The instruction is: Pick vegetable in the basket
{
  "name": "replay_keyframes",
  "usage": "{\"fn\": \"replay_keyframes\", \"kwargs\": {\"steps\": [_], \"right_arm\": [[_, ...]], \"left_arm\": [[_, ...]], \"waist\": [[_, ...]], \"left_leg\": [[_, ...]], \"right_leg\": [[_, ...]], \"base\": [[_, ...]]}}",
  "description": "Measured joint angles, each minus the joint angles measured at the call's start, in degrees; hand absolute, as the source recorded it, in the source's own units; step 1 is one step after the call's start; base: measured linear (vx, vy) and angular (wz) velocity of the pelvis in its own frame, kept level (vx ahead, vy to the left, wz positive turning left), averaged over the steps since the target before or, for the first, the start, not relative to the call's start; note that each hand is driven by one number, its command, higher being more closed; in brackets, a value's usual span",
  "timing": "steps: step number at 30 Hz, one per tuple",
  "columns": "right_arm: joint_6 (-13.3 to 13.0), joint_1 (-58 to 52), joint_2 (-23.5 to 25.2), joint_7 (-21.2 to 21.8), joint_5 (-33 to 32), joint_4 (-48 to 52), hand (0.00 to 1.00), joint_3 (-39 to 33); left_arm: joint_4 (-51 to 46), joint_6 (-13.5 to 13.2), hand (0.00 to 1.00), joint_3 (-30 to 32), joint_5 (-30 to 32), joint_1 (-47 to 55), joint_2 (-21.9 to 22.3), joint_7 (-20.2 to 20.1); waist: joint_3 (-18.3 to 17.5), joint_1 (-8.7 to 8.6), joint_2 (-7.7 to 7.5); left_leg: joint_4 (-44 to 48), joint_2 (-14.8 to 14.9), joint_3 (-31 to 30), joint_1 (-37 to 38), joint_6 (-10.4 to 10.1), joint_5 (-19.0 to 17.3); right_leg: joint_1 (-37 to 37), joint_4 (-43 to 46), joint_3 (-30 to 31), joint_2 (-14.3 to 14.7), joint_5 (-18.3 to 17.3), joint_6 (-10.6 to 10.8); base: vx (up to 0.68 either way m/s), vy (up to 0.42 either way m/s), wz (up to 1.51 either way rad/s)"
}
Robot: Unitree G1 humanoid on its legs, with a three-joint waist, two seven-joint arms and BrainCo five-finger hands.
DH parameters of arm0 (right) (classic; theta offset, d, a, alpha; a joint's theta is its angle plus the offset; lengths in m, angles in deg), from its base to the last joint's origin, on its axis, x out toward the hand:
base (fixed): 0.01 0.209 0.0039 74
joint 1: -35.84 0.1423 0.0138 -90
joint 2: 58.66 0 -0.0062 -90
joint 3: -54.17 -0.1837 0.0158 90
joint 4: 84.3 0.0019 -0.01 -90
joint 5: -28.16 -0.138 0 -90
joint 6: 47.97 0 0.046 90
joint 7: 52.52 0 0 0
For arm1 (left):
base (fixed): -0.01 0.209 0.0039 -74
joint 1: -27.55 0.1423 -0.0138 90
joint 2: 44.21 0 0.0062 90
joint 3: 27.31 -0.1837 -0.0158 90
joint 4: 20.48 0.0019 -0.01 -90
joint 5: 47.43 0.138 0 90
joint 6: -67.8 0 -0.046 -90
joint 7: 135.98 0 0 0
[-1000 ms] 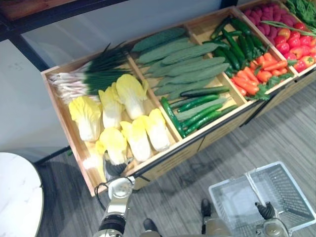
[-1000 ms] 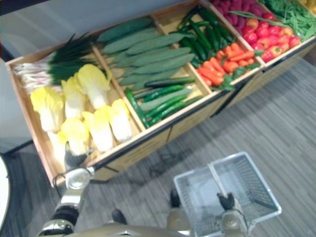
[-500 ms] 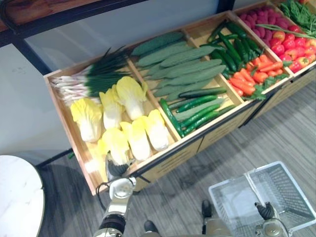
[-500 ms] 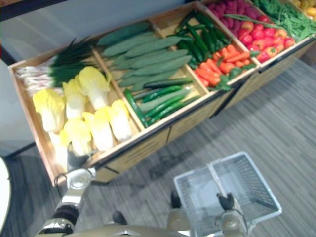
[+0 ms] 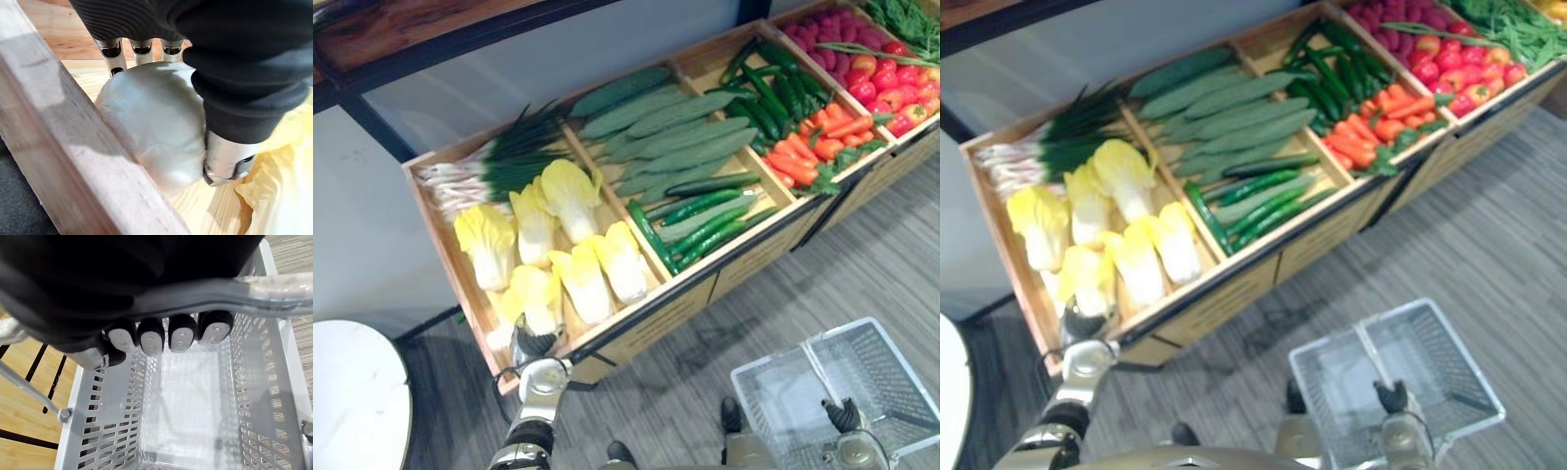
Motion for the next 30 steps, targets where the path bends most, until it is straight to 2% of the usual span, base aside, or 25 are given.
{"fn": "replay_keyframes", "kwargs": {"steps": [12, 19, 23, 30], "right_arm": [[0.1, 1.0, -1.0, 1.2, 0.0, -1.7, 1.00, 1.2], [0.3, 0.6, -1.0, 1.1, 0.0, -2.2, 1.00, 1.1], [0.4, -0.3, -0.8, 1.1, 0.0, -2.2, 1.00, 1.0], [0.7, -0.7, 1.0, 1.0, -0.1, -2.2, 1.00, 0.6]], "left_arm": [[1.5, 0.0, 1.00, 0.8, -0.4, -0.2, 0.0, -1.0], [1.3, -0.5, 1.00, -0.2, -4.4, -0.4, 0.5, -1.8], [-1.8, -0.6, 1.00, -1.7, -6.9, 0.3, 1.8, -2.8], [-9.0, -0.6, 1.00, -3.8, -7.8, 3.2, 2.3, -4.2]], "waist": [[0.1, 0.01, 0.04], [0.1, -0.19, -0.08], [0.0, -0.04, -0.54], [-0.6, 0.05, -1.52]], "left_leg": [[0.0, -0.1, 0.0, 0.9, -0.2, -0.4], [-0.1, -0.1, -1.8, 1.1, -0.1, -0.4], [-0.1, -0.4, -4.0, 0.9, 0.1, -0.2], [-0.1, -0.6, -5.8, 0.5, 0.4, 0.0]], "right_leg": [[0.9, 0.0, 0.3, 0.0, 0.1, 0.1], [2.2, -0.2, -1.6, -0.3, 0.0, 0.1], [3.4, -0.6, -3.6, -0.9, 0.0, 0.2], [4.3, -0.8, -5.1, -1.3, -0.2, 0.3]], "base": [[-0.01, -0.023, 0.00], [-0.02, -0.035, 0.10], [-0.03, -0.032, 0.25], [-0.02, -0.025, 0.13]]}}
